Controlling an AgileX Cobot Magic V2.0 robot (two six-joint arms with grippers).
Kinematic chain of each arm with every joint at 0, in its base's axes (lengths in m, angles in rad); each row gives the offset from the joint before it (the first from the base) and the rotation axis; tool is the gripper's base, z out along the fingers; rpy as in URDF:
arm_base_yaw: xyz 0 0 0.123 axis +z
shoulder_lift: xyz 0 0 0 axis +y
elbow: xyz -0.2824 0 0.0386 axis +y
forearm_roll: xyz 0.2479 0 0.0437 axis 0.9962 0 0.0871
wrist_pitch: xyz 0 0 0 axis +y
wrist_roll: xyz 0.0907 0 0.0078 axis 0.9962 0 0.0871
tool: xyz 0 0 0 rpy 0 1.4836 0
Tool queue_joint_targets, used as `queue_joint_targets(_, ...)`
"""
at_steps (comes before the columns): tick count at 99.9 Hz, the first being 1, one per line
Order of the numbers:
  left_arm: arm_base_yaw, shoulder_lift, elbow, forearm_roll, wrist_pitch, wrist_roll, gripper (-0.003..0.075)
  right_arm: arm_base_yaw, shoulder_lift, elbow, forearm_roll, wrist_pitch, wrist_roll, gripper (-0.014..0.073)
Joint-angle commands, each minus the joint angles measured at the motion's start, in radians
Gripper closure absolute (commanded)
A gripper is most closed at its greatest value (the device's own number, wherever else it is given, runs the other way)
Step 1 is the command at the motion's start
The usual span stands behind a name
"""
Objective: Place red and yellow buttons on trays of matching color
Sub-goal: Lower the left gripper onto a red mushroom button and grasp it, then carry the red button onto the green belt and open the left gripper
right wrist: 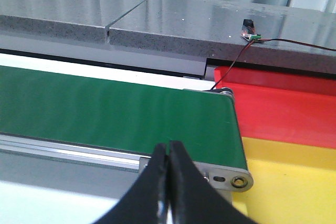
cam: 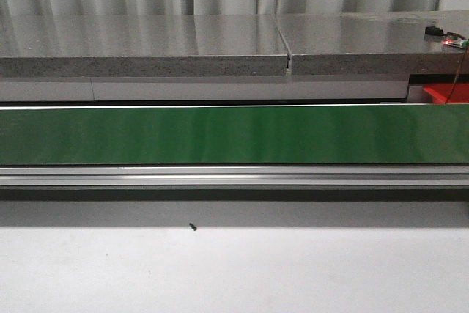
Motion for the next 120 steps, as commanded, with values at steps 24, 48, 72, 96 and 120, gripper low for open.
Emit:
queue_joint_targets(24, 0.002, -0.026, -0.027, 0.004, -0.025, -0.013, 0.0081, 0.002, -0.015, -0.016, -0.005, -0.082, 0.001, 0.0662)
queue_joint_targets(48, 0.002, -0.026, -0.027, 0.006, -0.023, -0.013, 0.0205, 0.002, -0.015, -0.016, -0.005, -0.082, 0.001, 0.0662)
queue_joint_targets(72, 0.002, -0.026, -0.034, 0.008, -0.013, -0.015, 0.0525, 0.002, -0.015, -0.016, -0.005, -0.082, 0.001, 0.0662)
queue_joint_targets(96, 0.002, -0.066, -0.079, 0.004, 0.099, -0.015, 0.0740, 0.002, -0.015, -0.016, -0.005, -0.082, 0.001, 0.0662)
queue_joint_targets(120, -0.015, -0.244, -0.081, -0.043, 0.159, 0.004, 0.0741, 0.002, -0.015, -0.016, -0.005, -0.082, 0.001, 0.0662)
